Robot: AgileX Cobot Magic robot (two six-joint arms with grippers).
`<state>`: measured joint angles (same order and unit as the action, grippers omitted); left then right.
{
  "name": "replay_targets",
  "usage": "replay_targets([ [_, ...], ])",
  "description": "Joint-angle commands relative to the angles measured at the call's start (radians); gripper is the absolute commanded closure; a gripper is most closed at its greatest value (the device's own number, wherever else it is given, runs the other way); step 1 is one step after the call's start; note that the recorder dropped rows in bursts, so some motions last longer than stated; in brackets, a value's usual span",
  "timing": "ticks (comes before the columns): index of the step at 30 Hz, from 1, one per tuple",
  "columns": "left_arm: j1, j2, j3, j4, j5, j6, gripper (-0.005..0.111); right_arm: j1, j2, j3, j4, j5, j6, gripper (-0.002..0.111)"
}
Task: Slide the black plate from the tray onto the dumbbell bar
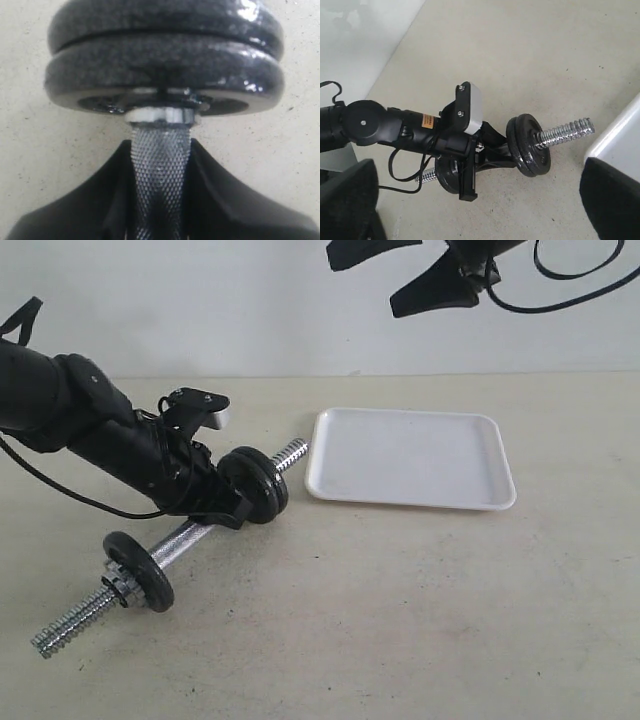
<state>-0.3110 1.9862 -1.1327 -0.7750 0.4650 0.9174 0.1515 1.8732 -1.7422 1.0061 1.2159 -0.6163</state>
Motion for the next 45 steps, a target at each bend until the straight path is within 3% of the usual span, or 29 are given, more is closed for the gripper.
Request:
replay_targets([
  [1, -0.001, -0.185, -0.025, -0.056, -0.054, -0.004, 0.102, -0.003, -0.048, -0.002, 0.000, 0.005, -0.021, 0.007],
  [8, -0.001, -0.185, -0.025, -0.096, -0.106, -0.004, 0.102, -0.003, -0.077, -0.002, -0.025, 0.005, 0.003, 0.007],
  [22, -0.001, -0.183, -0.025, -0.327, -0.219, -0.001, 0.102, -0.003, -0.088, -0.002, -0.027, 0.005, 0.041, 0.007],
  [30, -0.001, -0.183, -0.025, -0.453, -0.226, 0.118, 0.102, -0.003, -0.088, -0.002, -0.027, 0.005, 0.041, 0.007],
  [34, -0.001, -0.183, -0.025, -0.466, -0.226, 0.136, 0.084, -0.003, -0.088, -0.002, -0.027, 0.005, 0.041, 0.007],
  [38, -0.001, -0.183, -0.025, -0.473, -0.230, 0.136, 0.057, -0.003, -0.088, -0.002, -0.027, 0.005, 0.041, 0.007],
  [41, -0.001, -0.183, -0.025, -0.478, -0.230, 0.136, 0.050, -0.003, -0.088, -0.002, -0.027, 0.005, 0.041, 0.007],
  [45, -0.001, -0.183, -0.025, -0.491, -0.225, 0.136, 0.050, -0.003, -0.088, -0.002, -0.027, 0.005, 0.041, 0.007],
])
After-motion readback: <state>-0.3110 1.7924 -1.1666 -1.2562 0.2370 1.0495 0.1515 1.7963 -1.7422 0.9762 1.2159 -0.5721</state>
